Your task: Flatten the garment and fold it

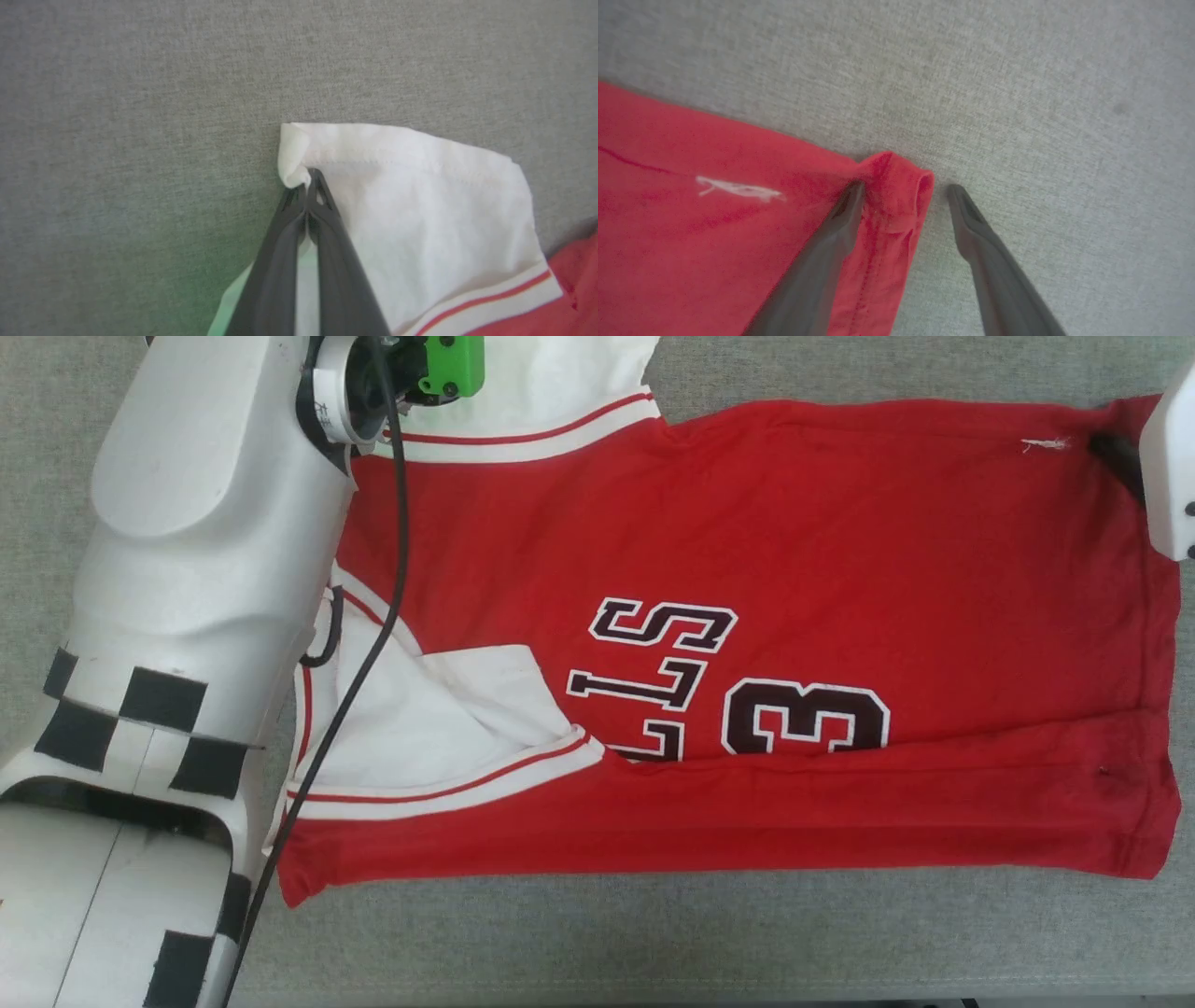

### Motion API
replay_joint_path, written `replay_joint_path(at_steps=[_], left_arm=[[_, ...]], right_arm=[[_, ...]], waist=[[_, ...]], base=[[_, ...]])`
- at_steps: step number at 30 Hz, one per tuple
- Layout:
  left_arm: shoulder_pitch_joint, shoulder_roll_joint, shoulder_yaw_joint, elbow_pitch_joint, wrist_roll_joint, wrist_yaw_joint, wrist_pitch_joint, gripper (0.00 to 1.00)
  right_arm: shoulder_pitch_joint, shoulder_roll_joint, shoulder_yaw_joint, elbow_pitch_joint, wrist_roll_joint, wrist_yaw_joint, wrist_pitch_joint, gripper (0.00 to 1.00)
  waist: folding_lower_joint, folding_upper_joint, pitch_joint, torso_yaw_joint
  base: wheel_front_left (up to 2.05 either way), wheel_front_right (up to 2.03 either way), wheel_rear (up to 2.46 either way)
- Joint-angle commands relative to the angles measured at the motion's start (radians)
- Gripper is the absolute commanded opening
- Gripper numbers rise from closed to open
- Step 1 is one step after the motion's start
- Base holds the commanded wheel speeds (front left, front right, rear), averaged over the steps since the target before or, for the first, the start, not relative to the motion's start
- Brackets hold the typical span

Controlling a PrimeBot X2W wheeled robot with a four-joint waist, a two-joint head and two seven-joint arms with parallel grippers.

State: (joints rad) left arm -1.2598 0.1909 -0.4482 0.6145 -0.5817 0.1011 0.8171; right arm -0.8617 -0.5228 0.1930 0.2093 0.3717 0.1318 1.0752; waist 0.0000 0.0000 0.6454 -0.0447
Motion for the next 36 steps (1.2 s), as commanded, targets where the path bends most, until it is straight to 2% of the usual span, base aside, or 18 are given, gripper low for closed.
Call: replay_joint_path(at_steps=[1, 9, 17, 22, 29, 36], left_arm=[[0.026, 0.009, 0.0, -0.002, -0.001, 0.008, -0.003, 0.0], [0.066, 0.02, 0.03, -0.036, -0.035, -0.009, -0.063, 0.0], [0.161, 0.036, 0.087, -0.095, -0.102, -0.058, -0.166, 0.0], [0.263, 0.052, 0.092, -0.143, -0.125, -0.076, -0.189, 0.0], [0.455, 0.081, 0.119, -0.266, -0.173, -0.064, -0.205, 0.0], [0.663, 0.1, 0.158, -0.397, -0.218, -0.008, -0.218, 0.0]], right_arm=[[0.039, 0.024, 0.023, 0.037, 0.017, -0.001, 0.016, 0.0], [0.059, 0.014, -0.026, 0.032, 0.031, -0.001, -0.078, 0.0], [0.129, 0.023, -0.096, 0.037, 0.043, -0.001, -0.209, 0.0], [0.228, 0.035, -0.152, 0.035, 0.047, -0.001, -0.262, 0.0], [0.399, 0.08, -0.217, 0.017, 0.038, -0.001, -0.303, 0.0], [0.523, 0.112, -0.26, 0.016, 0.024, -0.001, -0.334, 0.0]], waist=[[0.0, 0.0, -0.001, 0.0], [0.0, 0.0, -0.078, 0.004], [0.0, 0.0, -0.254, 0.028], [0.0, 0.0, -0.361, 0.054], [0.0, 0.0, -0.459, 0.069], [0.0, 0.0, -0.497, 0.079]], base=[[0.0, 0.0, 0.0], [0.0, 0.0, 0.0], [0.0, 0.0, 0.0], [0.0, 0.0, 0.0], [0.0, 0.0, 0.0], [0.0, 0.0, 0.0]])
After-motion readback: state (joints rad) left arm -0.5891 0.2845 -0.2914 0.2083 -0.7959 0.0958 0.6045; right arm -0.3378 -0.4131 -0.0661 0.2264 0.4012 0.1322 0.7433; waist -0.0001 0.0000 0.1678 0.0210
